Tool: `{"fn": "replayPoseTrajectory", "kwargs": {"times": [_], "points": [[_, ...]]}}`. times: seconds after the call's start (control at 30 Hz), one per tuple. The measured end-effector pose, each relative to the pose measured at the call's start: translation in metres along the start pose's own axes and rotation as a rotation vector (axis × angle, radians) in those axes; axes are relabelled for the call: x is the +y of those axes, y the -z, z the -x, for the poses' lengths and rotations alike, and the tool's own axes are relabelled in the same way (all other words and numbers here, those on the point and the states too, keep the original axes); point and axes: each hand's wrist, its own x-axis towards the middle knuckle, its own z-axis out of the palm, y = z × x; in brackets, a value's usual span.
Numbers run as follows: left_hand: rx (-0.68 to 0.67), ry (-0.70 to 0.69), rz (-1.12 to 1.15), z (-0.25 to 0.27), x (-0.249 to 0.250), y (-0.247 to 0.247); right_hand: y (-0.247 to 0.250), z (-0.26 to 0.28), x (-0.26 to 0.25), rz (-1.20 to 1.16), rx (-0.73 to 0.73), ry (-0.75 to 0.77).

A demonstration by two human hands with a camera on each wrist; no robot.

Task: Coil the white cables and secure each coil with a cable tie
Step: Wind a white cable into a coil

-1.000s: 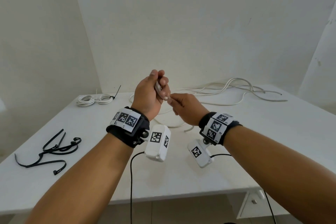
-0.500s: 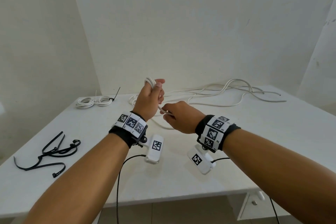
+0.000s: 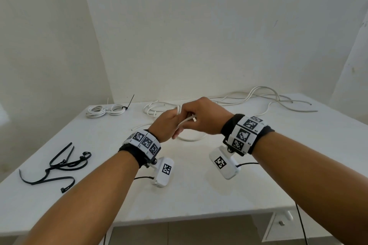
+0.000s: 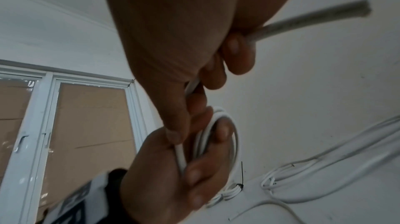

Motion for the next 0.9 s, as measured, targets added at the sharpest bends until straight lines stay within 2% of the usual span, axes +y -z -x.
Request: {"fn": "replayPoseTrajectory", "kwargs": {"times": [0.07, 0.2, 0.4, 0.63, 0.73, 0.9], "points": [[-0.038, 0.011, 0.04, 0.003, 0.001, -0.001, 0.003, -0.003, 0.005, -0.064, 0.008, 0.007], [-0.037, 0.033, 0.285, 0.006, 0.0, -0.004, 0.008, -0.006, 0.014, -0.187, 0.061, 0.016], [-0.052, -0.036, 0.453, 0.011, 0.001, -0.006, 0.02, -0.007, 0.027, -0.279, 0.127, 0.007], [-0.075, -0.043, 0.758, 0.013, 0.016, -0.001, 0.014, -0.005, 0.042, -0.395, 0.324, -0.055], [-0.026, -0.019, 0.826, 0.014, 0.029, 0.0, 0.001, -0.004, 0.037, -0.487, 0.385, -0.047], [0.088, -0.049, 0.882, 0.01, 0.038, 0.002, -0.03, 0.005, 0.023, -0.509, 0.468, -0.058]]}}
